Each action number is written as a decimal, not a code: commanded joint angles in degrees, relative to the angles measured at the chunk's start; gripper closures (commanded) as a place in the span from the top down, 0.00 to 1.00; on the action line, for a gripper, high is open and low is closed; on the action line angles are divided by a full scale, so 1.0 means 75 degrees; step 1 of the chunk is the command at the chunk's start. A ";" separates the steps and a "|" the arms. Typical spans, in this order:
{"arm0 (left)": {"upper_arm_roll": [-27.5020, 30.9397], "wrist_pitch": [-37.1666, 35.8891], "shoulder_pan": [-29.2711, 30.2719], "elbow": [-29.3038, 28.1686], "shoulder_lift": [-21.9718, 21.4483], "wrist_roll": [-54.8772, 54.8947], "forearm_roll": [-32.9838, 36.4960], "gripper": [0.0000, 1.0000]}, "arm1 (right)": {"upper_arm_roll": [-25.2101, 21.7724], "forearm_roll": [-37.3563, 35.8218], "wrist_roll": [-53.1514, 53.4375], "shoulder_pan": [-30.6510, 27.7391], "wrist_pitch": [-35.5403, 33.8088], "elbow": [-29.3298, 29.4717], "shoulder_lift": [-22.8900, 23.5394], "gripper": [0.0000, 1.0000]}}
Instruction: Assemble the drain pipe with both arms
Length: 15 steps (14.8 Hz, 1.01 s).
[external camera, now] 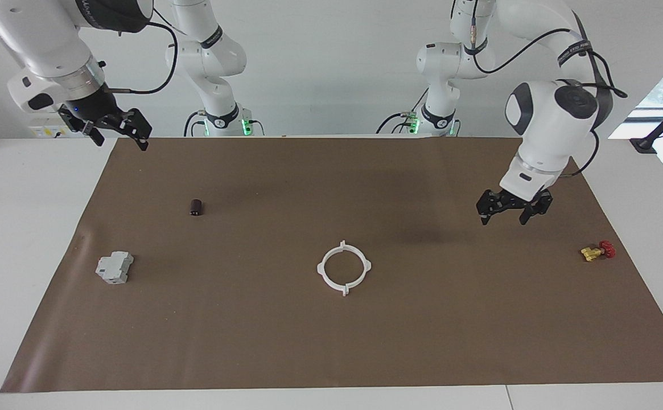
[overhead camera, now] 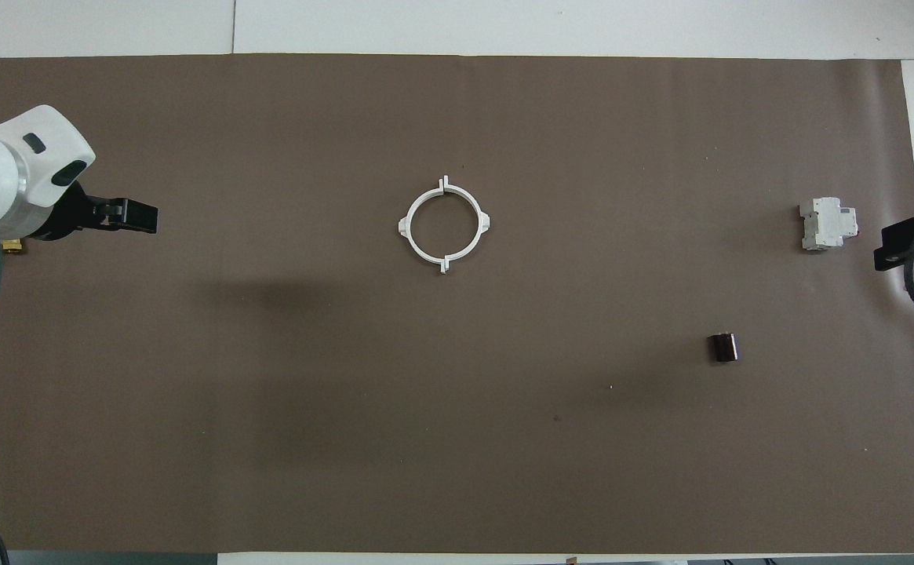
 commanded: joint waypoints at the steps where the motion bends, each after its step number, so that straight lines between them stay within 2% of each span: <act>1: 0.0005 -0.0790 0.0403 0.0221 -0.0319 0.0535 -0.0138 1.00 | -0.0044 0.0159 -0.0159 -0.0029 -0.0006 -0.0134 -0.0108 1.00; 3: 0.0005 -0.1377 0.0591 0.0666 -0.0308 0.0863 -0.0138 1.00 | -0.0044 0.0159 -0.0159 -0.0029 -0.0006 -0.0134 -0.0108 1.00; 9: -0.0007 -0.2233 0.0592 0.1464 -0.0237 0.0806 -0.0255 1.00 | -0.0044 0.0159 -0.0159 -0.0029 -0.0006 -0.0134 -0.0108 1.00; 13: -0.0018 -0.2328 0.0580 0.1044 -0.0600 0.0689 -0.0244 1.00 | -0.0044 0.0159 -0.0159 -0.0029 -0.0006 -0.0134 -0.0108 1.00; 15: -0.0018 -0.2351 0.0522 0.1043 -0.0635 0.0177 -0.0232 1.00 | -0.0044 0.0147 -0.0159 -0.0029 -0.0006 -0.0134 -0.0108 1.00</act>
